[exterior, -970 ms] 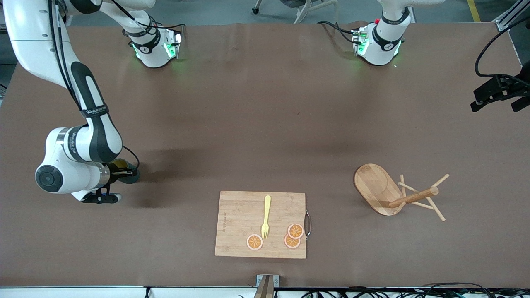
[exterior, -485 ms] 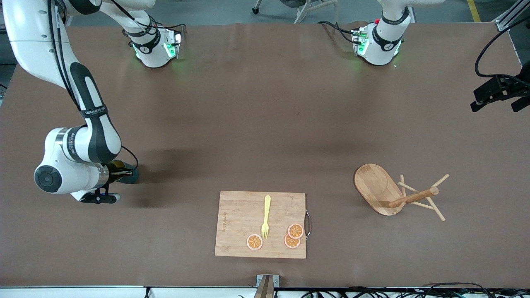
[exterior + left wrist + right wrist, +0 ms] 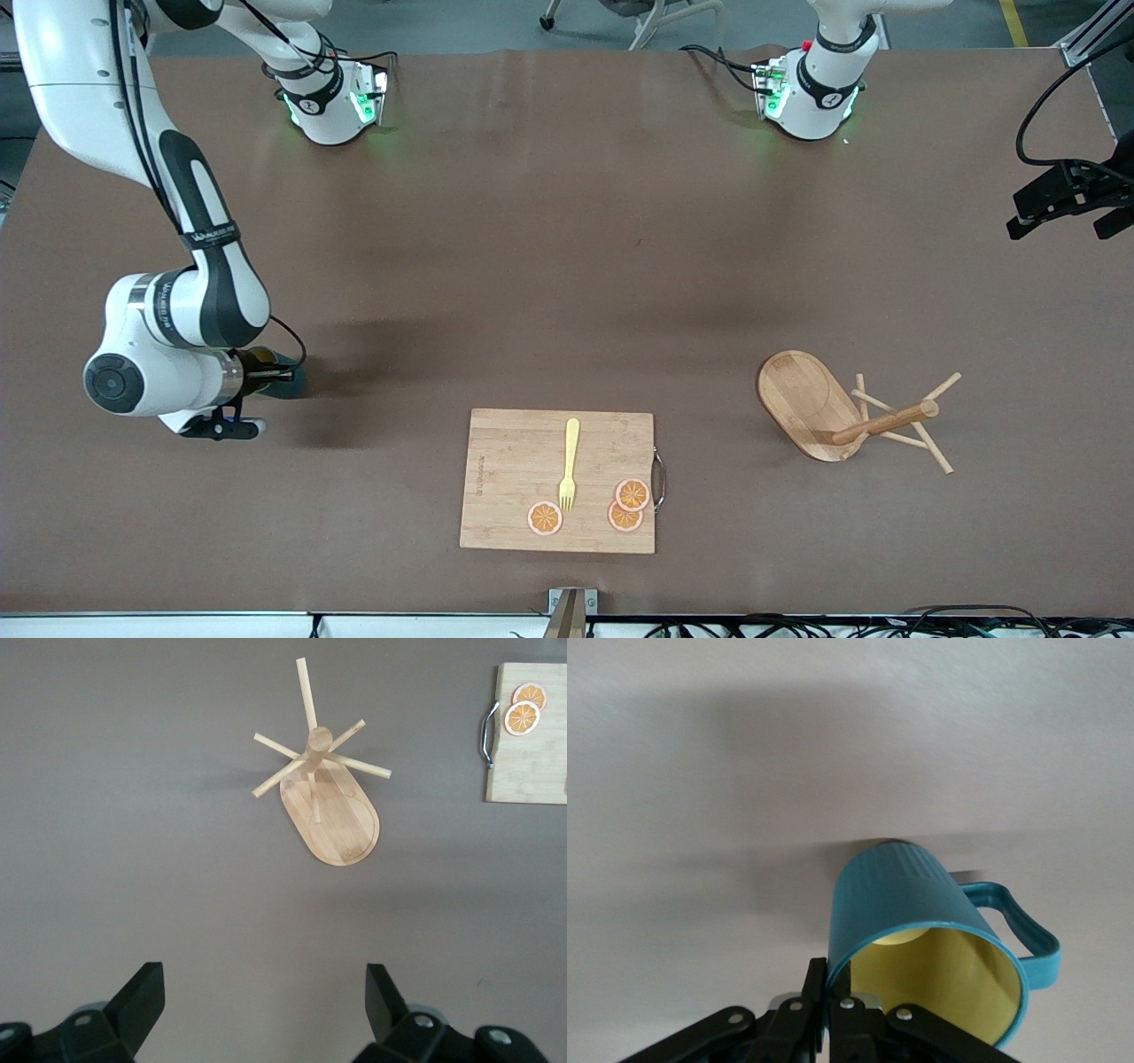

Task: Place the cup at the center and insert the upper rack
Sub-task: 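Lift the mug and carry it to the table center with the right gripper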

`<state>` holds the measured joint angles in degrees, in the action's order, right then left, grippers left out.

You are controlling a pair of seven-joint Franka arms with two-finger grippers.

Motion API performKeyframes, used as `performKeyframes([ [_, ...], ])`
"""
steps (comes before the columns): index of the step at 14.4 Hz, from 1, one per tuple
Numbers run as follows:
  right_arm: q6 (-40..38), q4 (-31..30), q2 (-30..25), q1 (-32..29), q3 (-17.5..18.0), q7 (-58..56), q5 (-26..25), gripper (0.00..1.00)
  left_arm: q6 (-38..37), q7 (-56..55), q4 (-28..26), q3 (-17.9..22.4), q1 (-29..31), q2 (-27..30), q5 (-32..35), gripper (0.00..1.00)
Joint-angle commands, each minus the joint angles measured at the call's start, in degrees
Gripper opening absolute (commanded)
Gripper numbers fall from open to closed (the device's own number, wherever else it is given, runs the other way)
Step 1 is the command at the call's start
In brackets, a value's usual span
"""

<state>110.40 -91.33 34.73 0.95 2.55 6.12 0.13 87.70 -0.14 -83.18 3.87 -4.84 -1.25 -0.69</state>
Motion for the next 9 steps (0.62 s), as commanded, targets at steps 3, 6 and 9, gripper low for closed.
performKeyframes([
  [3,-0.18,3.52,-0.46,13.17,0.35,15.64,0.75,0.00,0.28,-0.65,0.12,-0.27,0.10,0.37,-0.10,1.00],
  [6,0.26,7.63,1.38,21.70,0.26,21.73,6.17,0.00,0.28,-0.65,0.12,-0.27,0.10,0.37,-0.01,1.00],
  [9,0.34,11.34,3.14,27.95,0.35,21.82,8.39,0.00,0.28,-0.65,0.21,-0.27,0.10,0.37,-0.01,1.00],
])
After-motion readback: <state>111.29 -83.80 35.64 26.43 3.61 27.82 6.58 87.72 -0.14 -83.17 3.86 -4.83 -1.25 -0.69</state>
